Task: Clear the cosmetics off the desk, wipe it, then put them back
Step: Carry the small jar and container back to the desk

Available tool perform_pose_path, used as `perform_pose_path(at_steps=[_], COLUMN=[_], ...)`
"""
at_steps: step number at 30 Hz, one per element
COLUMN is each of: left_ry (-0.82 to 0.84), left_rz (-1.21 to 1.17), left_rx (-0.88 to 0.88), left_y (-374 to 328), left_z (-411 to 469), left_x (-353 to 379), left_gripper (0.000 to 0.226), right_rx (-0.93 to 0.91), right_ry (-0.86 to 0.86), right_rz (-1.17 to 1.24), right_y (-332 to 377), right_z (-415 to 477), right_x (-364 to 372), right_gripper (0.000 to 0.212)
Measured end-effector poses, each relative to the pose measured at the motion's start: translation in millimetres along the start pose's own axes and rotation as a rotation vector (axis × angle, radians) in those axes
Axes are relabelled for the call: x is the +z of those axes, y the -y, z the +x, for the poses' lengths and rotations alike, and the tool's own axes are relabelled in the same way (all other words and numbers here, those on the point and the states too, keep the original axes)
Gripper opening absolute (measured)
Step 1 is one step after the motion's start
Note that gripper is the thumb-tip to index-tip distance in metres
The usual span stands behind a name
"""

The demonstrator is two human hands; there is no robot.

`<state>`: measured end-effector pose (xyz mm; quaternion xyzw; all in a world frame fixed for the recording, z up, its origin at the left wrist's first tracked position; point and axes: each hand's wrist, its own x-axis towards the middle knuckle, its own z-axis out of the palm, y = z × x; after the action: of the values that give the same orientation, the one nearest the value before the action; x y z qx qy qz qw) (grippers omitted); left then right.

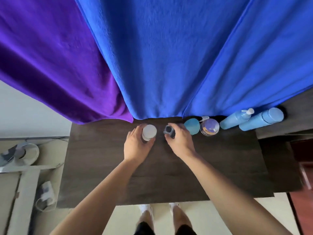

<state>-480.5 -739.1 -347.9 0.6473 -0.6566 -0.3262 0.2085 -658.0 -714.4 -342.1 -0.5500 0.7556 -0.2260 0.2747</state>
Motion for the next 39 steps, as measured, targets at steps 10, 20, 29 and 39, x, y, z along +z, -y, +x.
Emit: perform_pose_path(at_steps=[10,20,29,39], left_ry=[0.092,-0.078,-0.082,0.272], left_rz=[0.008,0.103,0.068,-0.056], left_rx=[-0.046,0.2,0.377,0.727], left_y=[11.1,-45.7,-70.2,-140.8], left_z=[19.5,-22.5,-36.5,-88.2], left_x=[31.4,-53.0,-92.8,-17.3], left_gripper=[0.061,0.061,0.061,0.05], right_rx=[0.036,-0.09,-0.075,0.364], right_ry=[0.059,-0.079,-0.323,-0.652], right_rz=[-0.017,0.008,0.049,0.109], right_y=[-15.7,1.1,19.4,-35.0], right_z=[9.2,-32.6,-73.2,-227.4], right_x=[22.7,-45.1,-91.7,-118.5], right_gripper=[0.05,0.052,0.048,0.048])
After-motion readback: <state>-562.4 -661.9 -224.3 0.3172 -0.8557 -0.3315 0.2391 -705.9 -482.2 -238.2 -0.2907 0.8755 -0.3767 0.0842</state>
